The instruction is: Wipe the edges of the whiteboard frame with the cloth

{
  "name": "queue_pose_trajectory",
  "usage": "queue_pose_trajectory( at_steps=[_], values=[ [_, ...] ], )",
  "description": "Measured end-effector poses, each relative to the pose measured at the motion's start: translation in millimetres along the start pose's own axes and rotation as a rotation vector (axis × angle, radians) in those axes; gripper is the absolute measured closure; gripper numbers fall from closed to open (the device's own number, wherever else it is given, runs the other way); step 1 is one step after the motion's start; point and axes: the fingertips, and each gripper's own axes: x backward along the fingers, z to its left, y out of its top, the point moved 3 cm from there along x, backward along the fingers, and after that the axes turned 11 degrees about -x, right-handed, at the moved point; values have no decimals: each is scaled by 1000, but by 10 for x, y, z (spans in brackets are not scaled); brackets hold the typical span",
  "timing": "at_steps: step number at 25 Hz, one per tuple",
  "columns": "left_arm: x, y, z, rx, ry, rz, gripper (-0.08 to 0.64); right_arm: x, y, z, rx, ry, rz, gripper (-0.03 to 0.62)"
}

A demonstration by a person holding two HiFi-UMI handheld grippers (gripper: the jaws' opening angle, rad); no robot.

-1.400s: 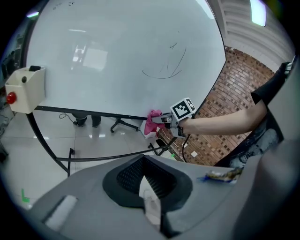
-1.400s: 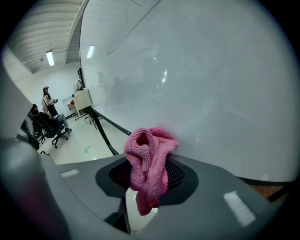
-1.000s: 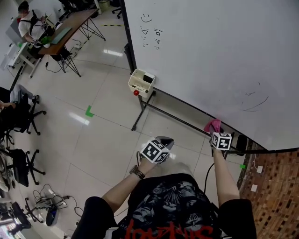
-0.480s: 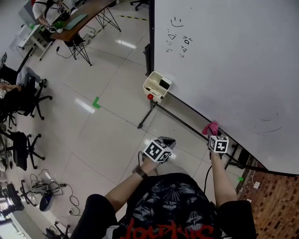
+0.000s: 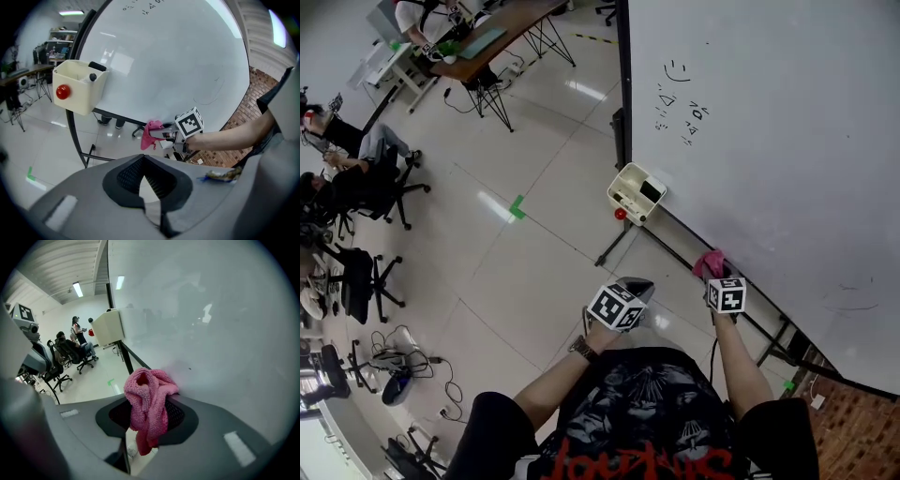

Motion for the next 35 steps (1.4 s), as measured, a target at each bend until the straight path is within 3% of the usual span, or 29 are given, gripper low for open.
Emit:
queue_pose_trajectory(
  at_steps=[6, 12, 19, 26, 31, 35],
  values=[
    [82, 34, 158, 36, 63, -19, 561, -256, 215, 326, 69, 79, 6, 466],
    [248, 59, 289, 26, 30, -87, 561, -475, 388, 677, 136, 109, 10, 466],
    [450, -126, 764, 134, 35, -56, 561, -716, 466, 1037, 228, 95, 45, 466],
    [785, -173, 1285, 151, 21, -71, 561, -947, 594, 1624, 307, 114, 75, 466],
    [1001, -137, 1599, 197, 76, -160, 561, -1049, 605, 2031, 342, 146, 100, 466],
    [1104, -204, 1781, 213, 114, -146, 561, -1091, 592, 2351, 380, 184, 111, 466]
  ],
)
